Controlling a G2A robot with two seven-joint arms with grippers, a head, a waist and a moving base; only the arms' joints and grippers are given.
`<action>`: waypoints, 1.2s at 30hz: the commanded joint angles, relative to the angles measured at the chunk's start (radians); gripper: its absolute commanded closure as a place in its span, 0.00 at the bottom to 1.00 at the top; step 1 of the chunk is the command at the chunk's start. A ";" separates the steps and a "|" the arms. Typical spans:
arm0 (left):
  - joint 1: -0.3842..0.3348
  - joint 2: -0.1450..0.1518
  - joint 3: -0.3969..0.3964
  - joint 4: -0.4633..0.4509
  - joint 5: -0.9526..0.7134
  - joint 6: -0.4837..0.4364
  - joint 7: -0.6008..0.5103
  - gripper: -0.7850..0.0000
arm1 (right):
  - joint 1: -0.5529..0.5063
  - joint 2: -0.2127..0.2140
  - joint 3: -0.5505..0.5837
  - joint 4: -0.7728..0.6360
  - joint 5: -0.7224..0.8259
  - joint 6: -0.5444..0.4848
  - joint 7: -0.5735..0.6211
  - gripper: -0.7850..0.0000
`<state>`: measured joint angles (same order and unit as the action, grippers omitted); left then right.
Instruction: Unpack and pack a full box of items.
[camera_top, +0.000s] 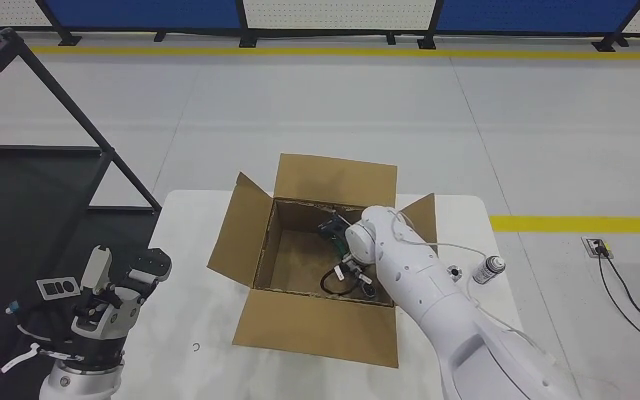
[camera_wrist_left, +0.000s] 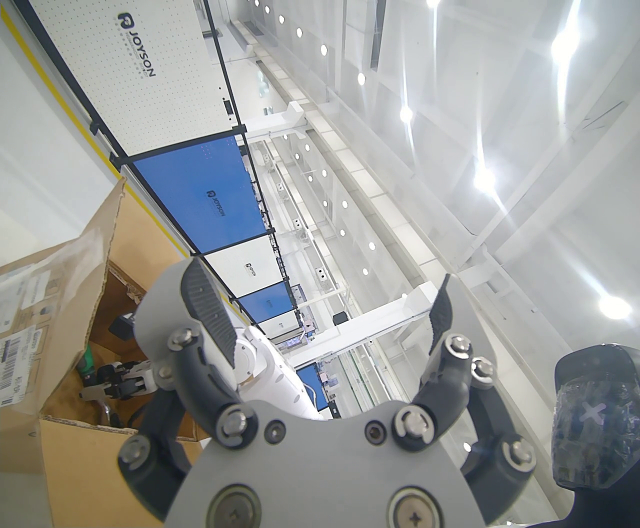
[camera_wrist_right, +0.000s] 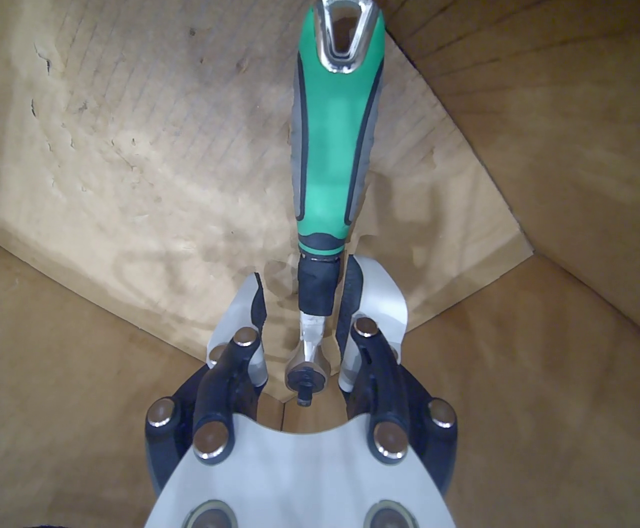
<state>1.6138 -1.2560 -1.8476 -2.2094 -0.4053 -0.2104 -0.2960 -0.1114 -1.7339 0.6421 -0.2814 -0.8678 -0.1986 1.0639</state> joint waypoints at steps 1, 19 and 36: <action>0.000 0.000 0.000 0.000 0.000 0.000 0.000 0.00 | 0.000 -0.003 -0.001 0.006 -0.002 -0.004 0.002 0.56; 0.000 0.000 0.000 0.000 0.000 0.000 0.000 0.00 | 0.007 -0.027 0.000 0.049 -0.010 -0.002 0.000 1.00; 0.000 0.000 0.000 0.000 0.000 0.000 0.000 0.00 | 0.033 0.027 0.051 0.075 0.025 -0.223 -0.118 1.00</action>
<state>1.6138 -1.2560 -1.8476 -2.2094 -0.4053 -0.2104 -0.2960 -0.0785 -1.7104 0.6912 -0.2029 -0.8421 -0.4138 0.9526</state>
